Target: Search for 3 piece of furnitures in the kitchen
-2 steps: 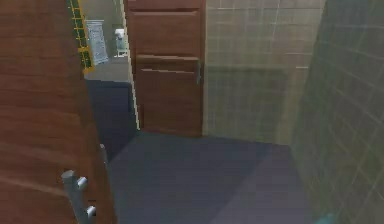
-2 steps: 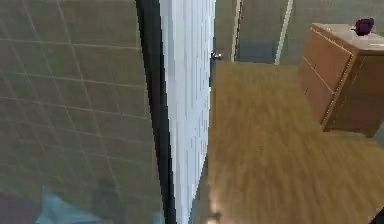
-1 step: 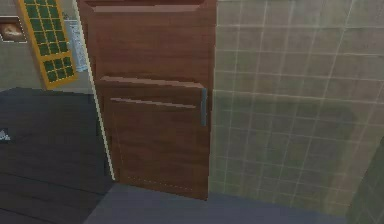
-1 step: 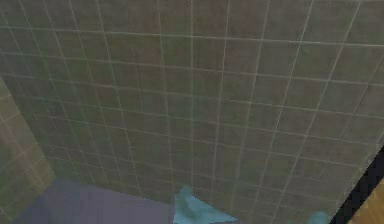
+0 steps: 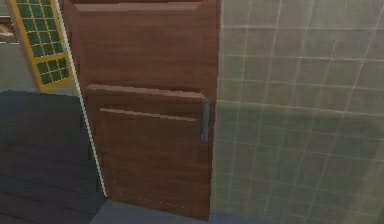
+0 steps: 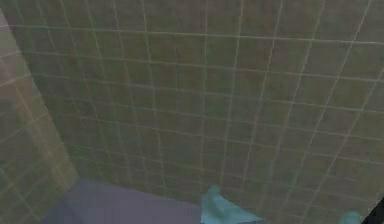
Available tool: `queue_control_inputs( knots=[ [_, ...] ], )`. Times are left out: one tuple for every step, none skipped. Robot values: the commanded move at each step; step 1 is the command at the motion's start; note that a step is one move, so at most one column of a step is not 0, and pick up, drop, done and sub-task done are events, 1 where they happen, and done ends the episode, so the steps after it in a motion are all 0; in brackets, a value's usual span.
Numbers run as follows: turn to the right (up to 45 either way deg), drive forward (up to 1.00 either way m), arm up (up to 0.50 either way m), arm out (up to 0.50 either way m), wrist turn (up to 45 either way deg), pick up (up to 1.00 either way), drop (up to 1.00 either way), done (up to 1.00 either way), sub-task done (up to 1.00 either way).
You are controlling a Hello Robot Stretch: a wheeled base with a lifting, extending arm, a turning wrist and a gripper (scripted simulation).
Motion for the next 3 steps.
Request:
queue_control_inputs(
  knots=[
    [-45.0, 0.00, 0.00, 0.00, 0.0, 0.00, 0.00, 0.00, 0.00],
    [-3.0, 0.00, 0.00, 0.00, 0.0, 0.00, 0.00, 0.00, 0.00],
    [-12.0, 0.00, 0.00, 0.00, 0.0, 0.00, 0.00, 0.00, 0.00]
  ],
)
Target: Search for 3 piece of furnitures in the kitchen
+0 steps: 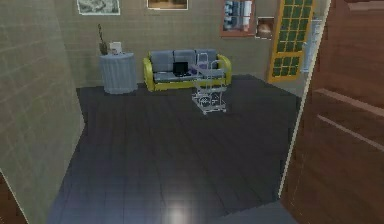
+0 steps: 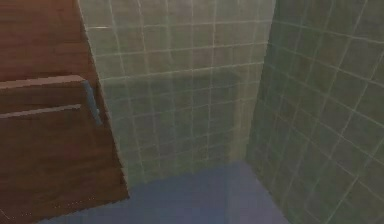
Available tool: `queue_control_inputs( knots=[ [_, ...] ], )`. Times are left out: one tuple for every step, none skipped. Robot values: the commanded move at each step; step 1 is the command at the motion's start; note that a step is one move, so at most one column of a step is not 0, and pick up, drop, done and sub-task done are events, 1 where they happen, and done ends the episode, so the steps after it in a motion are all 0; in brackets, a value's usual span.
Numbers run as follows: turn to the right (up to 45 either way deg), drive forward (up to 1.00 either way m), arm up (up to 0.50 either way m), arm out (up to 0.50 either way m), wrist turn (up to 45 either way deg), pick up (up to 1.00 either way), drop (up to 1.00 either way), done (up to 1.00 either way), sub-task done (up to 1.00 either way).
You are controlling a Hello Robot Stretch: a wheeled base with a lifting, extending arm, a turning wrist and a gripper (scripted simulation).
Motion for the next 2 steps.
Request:
queue_control_inputs(
  knots=[
    [0.0, 1.00, 0.00, 0.00, 0.0, 0.00, 0.00, 0.00, 0.00],
    [-12.0, 0.00, 0.00, 0.00, 0.0, 0.00, 0.00, 0.00, 0.00]
  ],
)
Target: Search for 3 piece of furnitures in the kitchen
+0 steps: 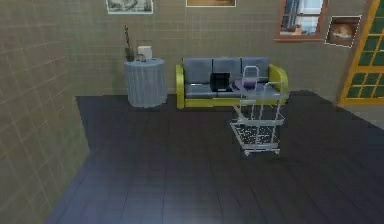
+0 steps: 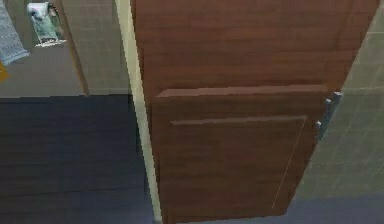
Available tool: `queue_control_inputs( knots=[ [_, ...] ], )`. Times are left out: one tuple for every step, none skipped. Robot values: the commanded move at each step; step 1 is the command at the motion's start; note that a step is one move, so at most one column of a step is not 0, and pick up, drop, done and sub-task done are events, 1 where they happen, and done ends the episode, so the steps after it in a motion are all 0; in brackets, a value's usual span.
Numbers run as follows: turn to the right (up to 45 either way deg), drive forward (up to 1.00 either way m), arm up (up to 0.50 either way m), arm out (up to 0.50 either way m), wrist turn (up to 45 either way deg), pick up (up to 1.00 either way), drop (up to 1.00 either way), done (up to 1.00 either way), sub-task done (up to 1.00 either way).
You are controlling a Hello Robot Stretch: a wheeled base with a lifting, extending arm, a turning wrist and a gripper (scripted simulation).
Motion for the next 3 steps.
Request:
queue_control_inputs(
  knots=[
    [0.0, 0.20, 0.00, 0.00, 0.0, 0.00, 0.00, 0.00, 0.00],
    [45.0, 0.00, 0.00, 0.00, 0.0, 0.00, 0.00, 0.00, 0.00],
    [3.0, 0.00, 0.00, 0.00, 0.0, 0.00, 0.00, 0.00, 0.00]
  ],
)
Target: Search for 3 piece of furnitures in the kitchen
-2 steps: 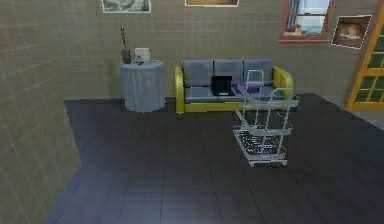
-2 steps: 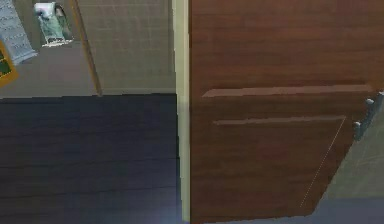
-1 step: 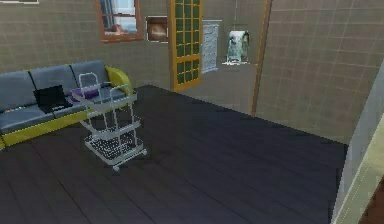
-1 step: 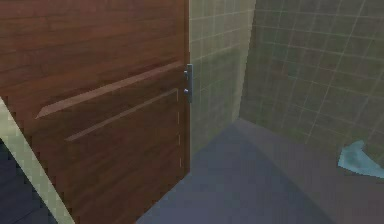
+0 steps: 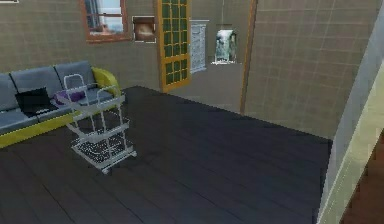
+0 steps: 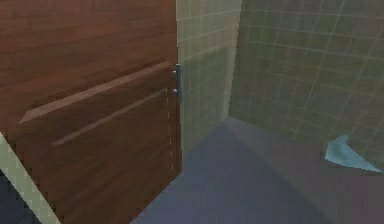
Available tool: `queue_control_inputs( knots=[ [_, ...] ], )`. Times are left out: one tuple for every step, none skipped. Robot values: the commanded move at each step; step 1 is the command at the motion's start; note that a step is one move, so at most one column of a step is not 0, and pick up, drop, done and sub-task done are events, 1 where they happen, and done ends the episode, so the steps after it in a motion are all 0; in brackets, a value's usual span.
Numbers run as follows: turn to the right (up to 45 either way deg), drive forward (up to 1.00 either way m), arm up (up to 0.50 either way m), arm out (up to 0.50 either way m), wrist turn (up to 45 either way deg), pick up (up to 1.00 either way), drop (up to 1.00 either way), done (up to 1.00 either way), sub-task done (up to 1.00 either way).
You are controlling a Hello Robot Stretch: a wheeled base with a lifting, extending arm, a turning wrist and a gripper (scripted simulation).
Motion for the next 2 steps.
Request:
queue_control_inputs(
  knots=[
    [0.0, 0.35, 0.00, 0.00, 0.0, 0.00, 0.00, 0.00, 0.00],
    [-24.0, 0.00, 0.00, 0.00, 0.0, 0.00, 0.00, 0.00, 0.00]
  ],
)
